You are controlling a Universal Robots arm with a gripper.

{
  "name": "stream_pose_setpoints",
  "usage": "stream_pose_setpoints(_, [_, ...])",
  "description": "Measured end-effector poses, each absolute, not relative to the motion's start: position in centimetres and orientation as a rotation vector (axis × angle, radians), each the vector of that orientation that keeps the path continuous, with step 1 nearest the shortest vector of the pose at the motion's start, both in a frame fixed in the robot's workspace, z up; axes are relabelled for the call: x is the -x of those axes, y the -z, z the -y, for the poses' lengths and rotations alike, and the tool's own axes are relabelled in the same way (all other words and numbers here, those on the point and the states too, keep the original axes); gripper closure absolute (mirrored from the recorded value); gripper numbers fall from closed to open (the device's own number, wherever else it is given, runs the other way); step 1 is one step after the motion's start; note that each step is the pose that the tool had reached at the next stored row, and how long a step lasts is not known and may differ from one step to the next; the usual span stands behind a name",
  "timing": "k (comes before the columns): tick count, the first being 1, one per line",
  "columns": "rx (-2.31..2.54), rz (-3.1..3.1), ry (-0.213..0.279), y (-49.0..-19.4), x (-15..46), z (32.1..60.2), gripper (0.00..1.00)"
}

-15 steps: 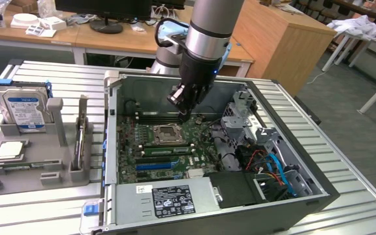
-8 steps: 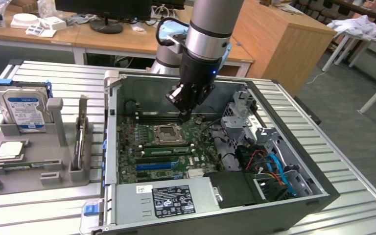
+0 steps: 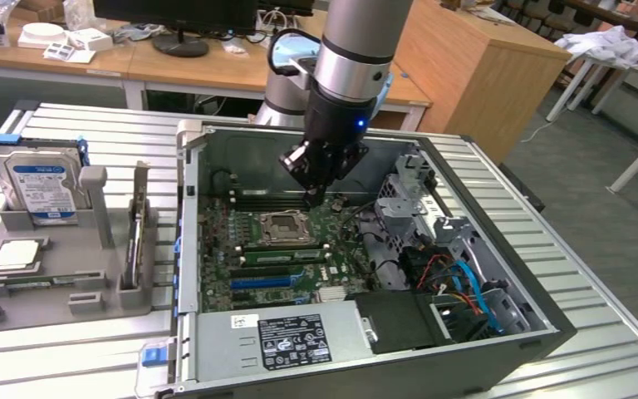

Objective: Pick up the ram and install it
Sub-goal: 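Press down the ram until it locks into place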

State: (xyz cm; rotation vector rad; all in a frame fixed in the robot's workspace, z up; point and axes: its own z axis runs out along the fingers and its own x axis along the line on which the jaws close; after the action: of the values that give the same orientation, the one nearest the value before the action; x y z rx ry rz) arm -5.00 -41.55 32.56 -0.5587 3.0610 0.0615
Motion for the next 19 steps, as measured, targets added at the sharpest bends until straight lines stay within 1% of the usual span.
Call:
stream_pose_setpoints(12, [0.279,-3.096,-0.057,-32.56,5.00,41.55,0.89])
stream_pose_setpoints(19, [0.276,-3.096,-0.057,-32.56,5.00,41.55,0.89])
